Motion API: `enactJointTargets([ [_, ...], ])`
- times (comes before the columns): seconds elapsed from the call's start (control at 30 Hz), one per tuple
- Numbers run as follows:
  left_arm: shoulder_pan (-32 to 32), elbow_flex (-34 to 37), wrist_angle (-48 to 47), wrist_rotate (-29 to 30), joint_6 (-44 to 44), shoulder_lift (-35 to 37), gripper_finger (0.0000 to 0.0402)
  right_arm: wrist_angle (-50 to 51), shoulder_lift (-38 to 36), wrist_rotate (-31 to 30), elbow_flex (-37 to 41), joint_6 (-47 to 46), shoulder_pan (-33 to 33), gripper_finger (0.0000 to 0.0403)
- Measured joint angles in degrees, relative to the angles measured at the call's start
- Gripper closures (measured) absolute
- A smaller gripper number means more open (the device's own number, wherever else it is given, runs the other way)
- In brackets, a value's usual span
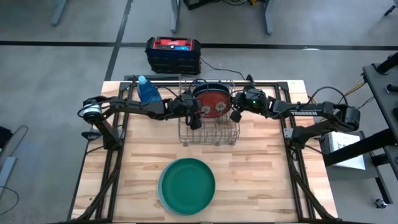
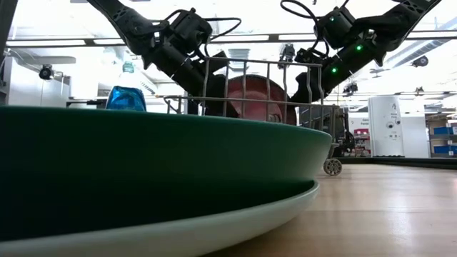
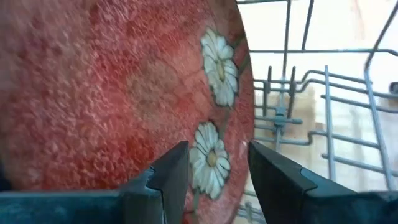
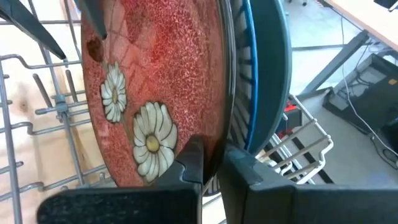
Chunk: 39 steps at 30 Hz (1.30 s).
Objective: Sort dishes
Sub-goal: Put the red flowered plate into the gray dishwasher rack
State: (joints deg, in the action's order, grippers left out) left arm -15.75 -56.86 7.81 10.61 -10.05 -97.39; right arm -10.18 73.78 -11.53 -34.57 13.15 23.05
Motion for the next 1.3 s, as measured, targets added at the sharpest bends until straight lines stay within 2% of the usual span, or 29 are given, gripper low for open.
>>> enactJointTargets([
  [0.33,0.22,-0.39,0.29,0.24,-1.08,0.47,0.0247,0.45,-0.52,-0.13,0.0,0.34,-0.15,0.0398],
  [0.77,3.11,-0.45,-1.59,0.56,-2.43,3.73,0.0247,4.07,-5.05,-0.88,0.09,3.69,-2.8,0.0403],
  [0.9,4.91,-0.48,-4.51,1.23,-3.73,5.78,0.0247,4.05,-5.11,-1.05,0.08,3.99,-3.66,0.0403],
  [1.07,6.97,-0.48,-8.56,-0.83,-3.65,9.26,0.0247,5.3,-5.16,0.26,0.07,3.5,-3.93,0.0403],
  [1.3,7.69,-0.51,-5.89,-1.07,-6.9,11.26,0.0247,5.44,-5.18,-0.06,0.07,4.38,-4.38,0.0403],
])
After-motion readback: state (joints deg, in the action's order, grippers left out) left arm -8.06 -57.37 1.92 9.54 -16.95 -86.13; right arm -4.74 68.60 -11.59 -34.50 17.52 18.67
